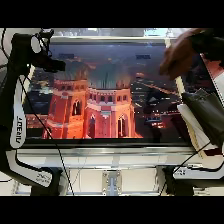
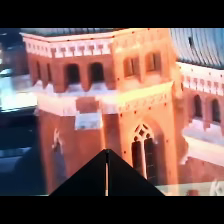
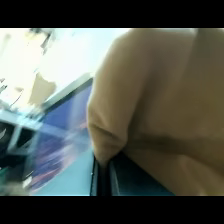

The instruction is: Fold the shirts.

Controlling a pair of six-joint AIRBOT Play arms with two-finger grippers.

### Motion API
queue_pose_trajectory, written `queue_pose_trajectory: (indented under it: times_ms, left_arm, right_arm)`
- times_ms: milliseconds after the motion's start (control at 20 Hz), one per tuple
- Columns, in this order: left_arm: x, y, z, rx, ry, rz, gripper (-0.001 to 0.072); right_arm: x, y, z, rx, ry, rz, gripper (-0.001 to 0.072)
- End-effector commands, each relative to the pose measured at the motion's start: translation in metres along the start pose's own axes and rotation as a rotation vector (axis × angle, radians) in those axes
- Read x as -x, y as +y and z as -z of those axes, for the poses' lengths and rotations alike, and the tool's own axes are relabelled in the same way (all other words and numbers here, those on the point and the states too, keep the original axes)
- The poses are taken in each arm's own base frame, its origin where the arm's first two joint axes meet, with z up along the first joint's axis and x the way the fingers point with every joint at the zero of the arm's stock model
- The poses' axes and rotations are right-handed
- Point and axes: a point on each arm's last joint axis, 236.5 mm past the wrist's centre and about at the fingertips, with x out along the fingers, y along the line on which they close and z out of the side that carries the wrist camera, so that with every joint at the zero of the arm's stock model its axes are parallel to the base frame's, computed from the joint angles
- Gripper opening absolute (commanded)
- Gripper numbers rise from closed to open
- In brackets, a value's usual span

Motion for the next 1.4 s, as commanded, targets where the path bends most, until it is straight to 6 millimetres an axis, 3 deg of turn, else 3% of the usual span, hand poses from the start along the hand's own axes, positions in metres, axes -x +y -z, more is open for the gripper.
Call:
queue_pose_trajectory:
  times_ms: [0, 200, 250, 400, 500, 650, 700, 750, 800, 950, 1050, 1150, 1250, 1300, 1350]
  left_arm:
    - [0.001, -0.014, 0.001, 0.018, 0.005, 0.059, 0.0014]
    - [0.002, -0.023, 0.0, 0.026, 0.003, 0.099, 0.0014]
    - [0.002, -0.027, 0.0, 0.028, 0.002, 0.114, 0.0014]
    - [0.004, -0.043, -0.001, 0.041, 0.0, 0.182, 0.0014]
    - [0.006, -0.053, -0.002, 0.049, -0.004, 0.225, 0.0014]
    - [0.009, -0.064, -0.003, 0.055, -0.006, 0.275, 0.0013]
    - [0.01, -0.066, -0.003, 0.055, -0.006, 0.28, 0.0013]
    - [0.01, -0.066, -0.003, 0.056, -0.006, 0.28, 0.0014]
    - [0.01, -0.066, -0.003, 0.055, -0.006, 0.28, 0.0014]
    - [0.01, -0.066, -0.003, 0.056, -0.006, 0.28, 0.0014]
    - [0.01, -0.065, -0.004, 0.056, -0.007, 0.28, 0.0013]
    - [0.01, -0.066, -0.004, 0.057, -0.011, 0.281, 0.0014]
    - [0.012, -0.075, -0.005, 0.066, -0.012, 0.322, 0.0014]
    - [0.017, -0.086, -0.007, 0.077, -0.014, 0.374, 0.0014]
    - [0.023, -0.1, -0.009, 0.086, -0.018, 0.436, 0.0014]
  right_arm:
    - [0.109, -0.053, 0.003, -0.041, 0.009, 0.293, 0.0025]
    - [0.23, -0.139, 0.068, -0.183, 0.218, 0.754, 0.0026]
    - [0.27, -0.162, 0.085, -0.245, 0.265, 0.909, 0.0026]
    - [0.352, -0.2, 0.098, -0.331, 0.229, 1.2, 0.0026]
    - [0.382, -0.216, 0.109, -0.4, 0.226, 1.297, 0.0026]
    - [0.375, -0.237, 0.123, -0.431, 0.254, 1.278, 0.0032]
    - [0.363, -0.241, 0.131, -0.436, 0.284, 1.234, 0.013]
    - [0.351, -0.244, 0.138, -0.439, 0.314, 1.187, 0.0323]
    - [0.346, -0.247, 0.143, -0.451, 0.327, 1.165, 0.0371]
    - [0.35, -0.246, 0.142, -0.454, 0.315, 1.186, 0.0371]
    - [0.344, -0.237, 0.115, -0.407, 0.215, 1.155, 0.0371]
    - [0.299, -0.204, 0.065, -0.3, 0.054, 0.919, 0.037]
    - [0.229, -0.131, 0.022, -0.176, -0.046, 0.499, 0.037]
    - [0.199, -0.09, 0.012, -0.067, -0.042, 0.325, 0.037]
    - [0.175, -0.059, 0.016, 0.022, -0.005, 0.215, 0.0369]
